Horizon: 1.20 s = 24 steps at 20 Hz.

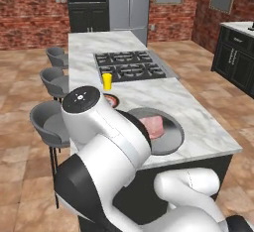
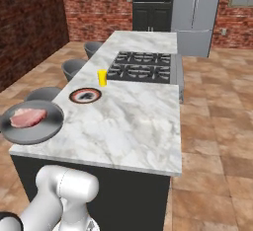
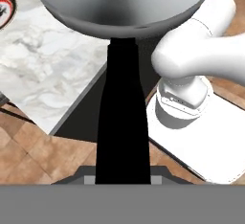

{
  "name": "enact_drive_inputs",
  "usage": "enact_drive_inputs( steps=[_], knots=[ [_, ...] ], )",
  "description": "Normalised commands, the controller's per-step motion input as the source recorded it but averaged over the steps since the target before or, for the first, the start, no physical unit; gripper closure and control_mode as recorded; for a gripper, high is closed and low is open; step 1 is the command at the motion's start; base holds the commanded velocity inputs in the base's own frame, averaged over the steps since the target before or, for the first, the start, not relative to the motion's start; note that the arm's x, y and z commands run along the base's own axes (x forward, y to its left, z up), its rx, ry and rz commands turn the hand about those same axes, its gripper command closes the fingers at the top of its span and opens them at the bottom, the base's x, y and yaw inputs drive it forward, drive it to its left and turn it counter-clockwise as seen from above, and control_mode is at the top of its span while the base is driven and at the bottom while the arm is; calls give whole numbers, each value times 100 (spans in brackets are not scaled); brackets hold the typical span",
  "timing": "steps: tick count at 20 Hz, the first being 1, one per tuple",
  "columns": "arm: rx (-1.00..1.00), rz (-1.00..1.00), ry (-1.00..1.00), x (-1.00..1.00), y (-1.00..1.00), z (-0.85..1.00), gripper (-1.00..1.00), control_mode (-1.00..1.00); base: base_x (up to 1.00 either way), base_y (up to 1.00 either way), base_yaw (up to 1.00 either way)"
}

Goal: Pick up the pan with the steak in it and place it on the dining table. Then place the steak on the plate.

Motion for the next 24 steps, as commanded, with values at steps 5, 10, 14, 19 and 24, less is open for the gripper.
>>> enact_drive_inputs(
  steps=[5,10,14,19,24],
  knots=[
    [0,0,-1,44,0,-22,100,-100,0,0,0],
    [0,0,0,53,0,-22,100,-100,0,0,0],
    [0,0,0,64,0,-29,100,-100,0,0,0],
    [0,0,0,71,1,-34,100,-100,0,0,0],
    [-1,0,4,80,3,-35,100,-100,0,0,0]
  ],
)
